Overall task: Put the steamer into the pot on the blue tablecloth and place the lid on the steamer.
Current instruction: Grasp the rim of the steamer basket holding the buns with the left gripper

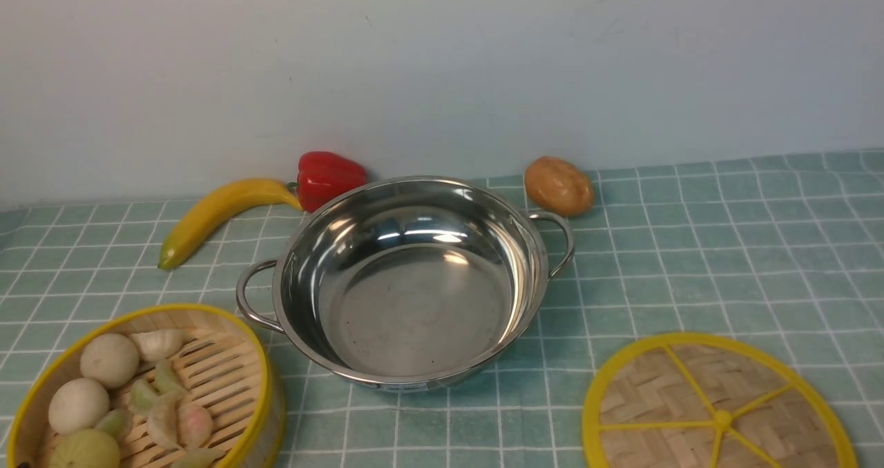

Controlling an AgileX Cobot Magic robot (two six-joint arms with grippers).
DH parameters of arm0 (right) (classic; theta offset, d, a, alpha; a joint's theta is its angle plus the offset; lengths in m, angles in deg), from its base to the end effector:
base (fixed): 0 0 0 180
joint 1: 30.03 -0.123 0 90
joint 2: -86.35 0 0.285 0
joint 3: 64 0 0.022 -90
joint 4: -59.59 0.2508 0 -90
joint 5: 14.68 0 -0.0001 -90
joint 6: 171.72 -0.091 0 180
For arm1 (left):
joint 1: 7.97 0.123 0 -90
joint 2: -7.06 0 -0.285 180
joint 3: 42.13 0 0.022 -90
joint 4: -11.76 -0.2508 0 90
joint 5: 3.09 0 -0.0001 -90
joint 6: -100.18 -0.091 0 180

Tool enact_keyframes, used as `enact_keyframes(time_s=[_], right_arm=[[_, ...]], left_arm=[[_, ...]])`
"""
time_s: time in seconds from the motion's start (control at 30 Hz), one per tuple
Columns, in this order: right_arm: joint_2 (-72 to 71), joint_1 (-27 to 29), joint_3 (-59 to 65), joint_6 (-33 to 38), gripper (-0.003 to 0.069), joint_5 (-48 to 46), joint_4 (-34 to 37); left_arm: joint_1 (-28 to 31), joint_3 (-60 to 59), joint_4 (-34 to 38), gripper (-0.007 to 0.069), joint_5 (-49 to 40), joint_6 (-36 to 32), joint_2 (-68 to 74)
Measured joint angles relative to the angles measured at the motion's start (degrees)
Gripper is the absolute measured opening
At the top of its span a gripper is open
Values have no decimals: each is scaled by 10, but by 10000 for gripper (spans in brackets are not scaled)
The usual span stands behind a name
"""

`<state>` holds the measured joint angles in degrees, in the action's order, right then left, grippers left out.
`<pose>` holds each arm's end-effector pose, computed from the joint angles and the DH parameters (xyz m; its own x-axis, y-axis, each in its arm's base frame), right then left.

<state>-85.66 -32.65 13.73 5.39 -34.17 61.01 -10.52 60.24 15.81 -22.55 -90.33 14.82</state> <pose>0.0539 0.0032 0.1793 -0.2652 0.0617 -0.9622 -0.0342 0.9967 0.0733 0.0536 -0.0045 0.1802 -0.2457 0.1275 -0.9609 0.0965 0.9896 0.1067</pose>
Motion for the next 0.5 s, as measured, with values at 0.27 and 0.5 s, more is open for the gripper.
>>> enact_keyframes(time_s=[0.27, 0.5], right_arm=[[0, 0, 0, 0, 242, 0, 0], [0, 0, 0, 0, 242, 0, 0]], left_arm=[[0, 0, 74, 555, 47, 26, 0], [0, 0, 202, 555, 121, 40, 0]])
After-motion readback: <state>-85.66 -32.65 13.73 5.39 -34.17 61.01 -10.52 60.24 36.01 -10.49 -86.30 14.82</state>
